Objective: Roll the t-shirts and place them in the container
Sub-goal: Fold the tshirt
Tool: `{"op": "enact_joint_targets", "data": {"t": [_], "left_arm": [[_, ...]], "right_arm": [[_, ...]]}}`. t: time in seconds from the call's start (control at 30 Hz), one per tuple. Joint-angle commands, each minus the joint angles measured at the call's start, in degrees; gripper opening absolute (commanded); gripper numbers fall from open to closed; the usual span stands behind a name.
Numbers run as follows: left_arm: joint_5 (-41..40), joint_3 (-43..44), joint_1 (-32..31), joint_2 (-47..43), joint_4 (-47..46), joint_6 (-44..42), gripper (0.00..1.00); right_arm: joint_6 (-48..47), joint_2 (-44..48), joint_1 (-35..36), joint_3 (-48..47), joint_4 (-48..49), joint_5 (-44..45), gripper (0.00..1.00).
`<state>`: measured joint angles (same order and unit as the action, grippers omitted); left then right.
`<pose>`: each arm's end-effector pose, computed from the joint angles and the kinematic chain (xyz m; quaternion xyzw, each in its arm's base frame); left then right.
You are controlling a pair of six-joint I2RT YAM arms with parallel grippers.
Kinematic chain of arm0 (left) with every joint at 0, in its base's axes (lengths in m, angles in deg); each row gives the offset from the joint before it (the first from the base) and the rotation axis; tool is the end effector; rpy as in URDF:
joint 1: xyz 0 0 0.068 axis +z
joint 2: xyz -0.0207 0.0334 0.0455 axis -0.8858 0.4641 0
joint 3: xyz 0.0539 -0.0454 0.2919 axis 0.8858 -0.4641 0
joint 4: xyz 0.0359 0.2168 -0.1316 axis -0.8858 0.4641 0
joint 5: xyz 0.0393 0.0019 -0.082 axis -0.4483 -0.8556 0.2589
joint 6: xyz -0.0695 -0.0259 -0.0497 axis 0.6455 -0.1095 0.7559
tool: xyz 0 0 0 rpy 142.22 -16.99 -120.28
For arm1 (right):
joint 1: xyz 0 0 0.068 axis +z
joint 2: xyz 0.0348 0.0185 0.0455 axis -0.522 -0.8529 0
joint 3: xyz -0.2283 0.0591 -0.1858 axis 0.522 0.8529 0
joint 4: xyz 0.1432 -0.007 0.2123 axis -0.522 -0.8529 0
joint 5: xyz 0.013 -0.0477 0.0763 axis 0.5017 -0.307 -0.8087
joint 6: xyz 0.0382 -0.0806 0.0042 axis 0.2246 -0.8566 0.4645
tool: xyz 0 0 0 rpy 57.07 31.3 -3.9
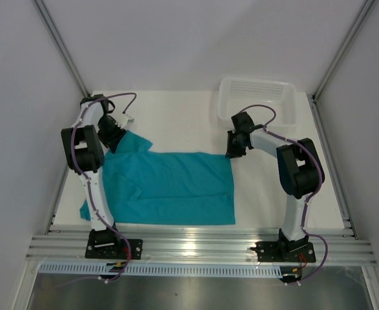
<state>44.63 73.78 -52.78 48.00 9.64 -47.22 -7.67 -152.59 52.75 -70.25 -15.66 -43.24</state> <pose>0.4698 0.0705 0.1392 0.3491 0.9355 -0.0413 0.0353 0.4016 0.1645 0.1507 -0.0022 0.9692 0.1324 0.2075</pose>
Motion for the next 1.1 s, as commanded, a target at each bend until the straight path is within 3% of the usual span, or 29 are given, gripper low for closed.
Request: {"op": "enact_joint_targets", "data": {"t": [0.0, 0.17, 0.3, 0.37, 0.5, 0.7, 0.77, 0.87, 0.97, 1.07], "left_arm": [[1.9, 2.3, 1.9, -0.5, 3.0, 2.4, 0.52], [4.9, 1.4, 3.4, -1.4, 3.5, 3.4, 0.44], [7.1, 1.3, 3.4, -2.0, 3.1, 3.8, 0.29], [9.6, 0.6, 3.3, -2.6, 3.1, 4.0, 0.29], [11.0, -0.5, 3.3, -3.4, 1.5, 4.8, 0.42], [9.6, 0.5, 3.3, -2.5, 2.1, 5.5, 0.40], [9.0, 0.4, 3.4, -2.3, 2.6, 5.5, 0.35], [8.8, 0.9, 3.4, -2.5, 1.9, 6.0, 0.02], [8.4, 0.2, 3.4, -3.3, 0.5, 7.4, 0.01], [9.3, -1.9, 3.5, -6.1, -2.1, 8.3, 0.01]], "right_arm": [[-0.1, 2.6, 0.3, 0.9, -0.3, 0.7, 0.23], [0.0, 3.0, 0.3, 1.6, 0.1, 0.8, 0.22], [0.0, 2.6, 0.4, 1.4, 0.4, 0.5, 0.17], [0.0, 2.6, 0.4, 1.4, 0.4, 0.5, 0.16], [0.0, 2.8, 0.4, 1.5, 0.3, 0.6, 0.15], [0.0, 2.8, 0.5, 1.5, 0.1, 0.8, 0.15], [0.0, 3.0, 0.6, 1.5, 0.2, 0.9, 0.15], [-0.1, 3.0, 0.5, 1.4, 0.1, 1.0, 0.14], [-0.2, 2.9, 0.4, 1.3, 0.1, 0.8, 0.13], [-0.4, 3.5, 0.5, 1.1, -0.1, 0.5, 0.00]]}}
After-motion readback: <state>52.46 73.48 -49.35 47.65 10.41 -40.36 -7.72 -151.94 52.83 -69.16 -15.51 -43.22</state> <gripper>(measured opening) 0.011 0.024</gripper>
